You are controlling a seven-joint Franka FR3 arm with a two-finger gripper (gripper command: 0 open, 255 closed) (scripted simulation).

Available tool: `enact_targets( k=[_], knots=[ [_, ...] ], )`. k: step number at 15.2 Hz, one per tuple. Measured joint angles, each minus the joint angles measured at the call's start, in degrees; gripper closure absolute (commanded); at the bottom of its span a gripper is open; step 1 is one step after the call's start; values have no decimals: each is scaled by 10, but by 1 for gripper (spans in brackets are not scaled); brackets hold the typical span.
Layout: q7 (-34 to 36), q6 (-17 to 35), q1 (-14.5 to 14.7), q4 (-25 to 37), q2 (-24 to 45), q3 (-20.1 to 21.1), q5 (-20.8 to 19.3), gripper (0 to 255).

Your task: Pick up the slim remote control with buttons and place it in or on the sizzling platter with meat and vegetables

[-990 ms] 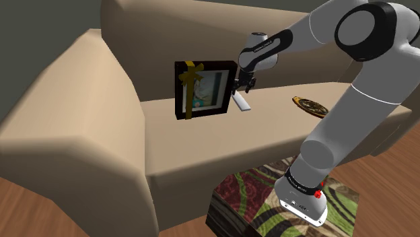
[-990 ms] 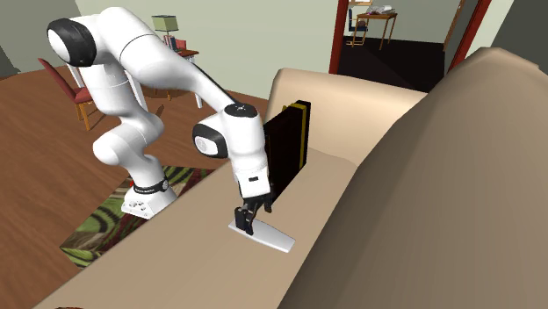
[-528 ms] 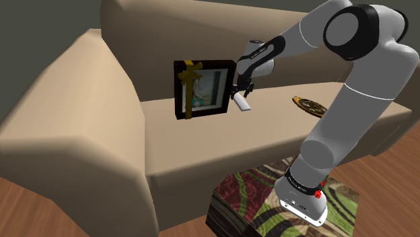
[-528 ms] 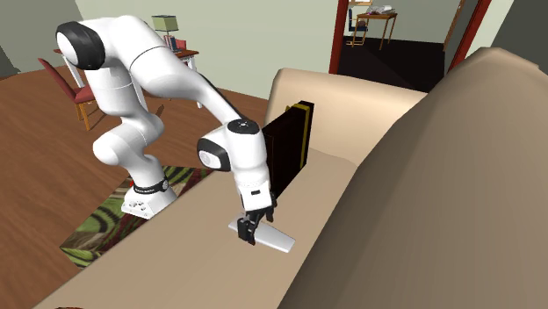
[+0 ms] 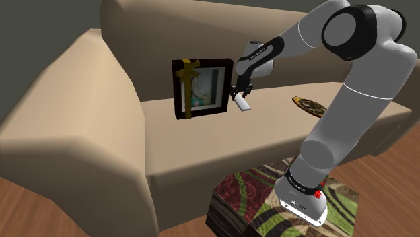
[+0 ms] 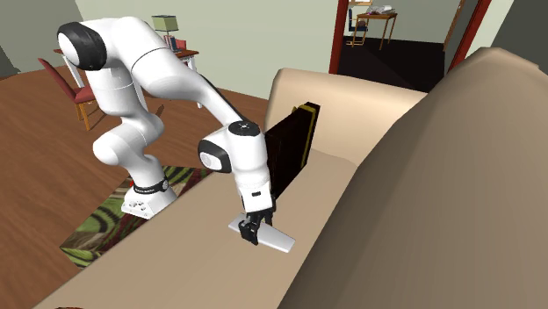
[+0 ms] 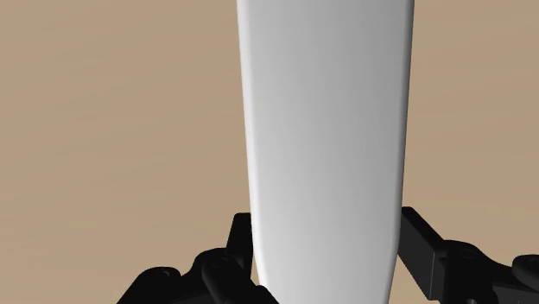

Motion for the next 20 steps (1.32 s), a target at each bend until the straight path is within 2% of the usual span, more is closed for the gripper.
enact_targets(
  k=[10,20],
  knots=[
    [1,-3,0,1,-2,0,-1,255],
    [9,-78,2,29,-49,1,-12,255]
  ],
)
